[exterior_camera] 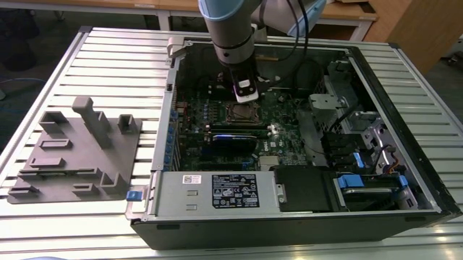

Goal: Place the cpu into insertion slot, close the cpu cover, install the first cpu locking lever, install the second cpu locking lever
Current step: 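Install the first cpu locking lever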

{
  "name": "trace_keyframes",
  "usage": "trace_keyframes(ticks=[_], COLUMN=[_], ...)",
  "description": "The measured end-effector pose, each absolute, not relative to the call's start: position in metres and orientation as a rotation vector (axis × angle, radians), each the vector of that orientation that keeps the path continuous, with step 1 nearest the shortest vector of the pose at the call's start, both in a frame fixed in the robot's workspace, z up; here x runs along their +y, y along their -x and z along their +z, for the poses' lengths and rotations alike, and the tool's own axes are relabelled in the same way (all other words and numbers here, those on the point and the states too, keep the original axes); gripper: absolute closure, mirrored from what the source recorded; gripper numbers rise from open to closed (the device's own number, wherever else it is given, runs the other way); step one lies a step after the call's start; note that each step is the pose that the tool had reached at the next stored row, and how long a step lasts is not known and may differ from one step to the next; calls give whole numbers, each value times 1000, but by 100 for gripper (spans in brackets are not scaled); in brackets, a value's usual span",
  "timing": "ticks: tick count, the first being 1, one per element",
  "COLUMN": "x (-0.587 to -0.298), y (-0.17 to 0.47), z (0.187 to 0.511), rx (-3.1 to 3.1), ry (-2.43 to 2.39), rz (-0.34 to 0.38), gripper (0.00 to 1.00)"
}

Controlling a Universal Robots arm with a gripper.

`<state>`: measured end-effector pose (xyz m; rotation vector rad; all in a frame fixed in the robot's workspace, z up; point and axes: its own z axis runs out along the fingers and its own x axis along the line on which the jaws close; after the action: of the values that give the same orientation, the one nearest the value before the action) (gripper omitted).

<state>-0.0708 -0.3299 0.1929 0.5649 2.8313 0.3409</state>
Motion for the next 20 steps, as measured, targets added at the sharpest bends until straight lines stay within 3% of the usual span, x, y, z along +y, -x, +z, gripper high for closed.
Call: trace_keyframes(ticks=[20], x=[-327], y=[71], z=[198], rx=[2829], ry=[-572], rz=[339], gripper=[89])
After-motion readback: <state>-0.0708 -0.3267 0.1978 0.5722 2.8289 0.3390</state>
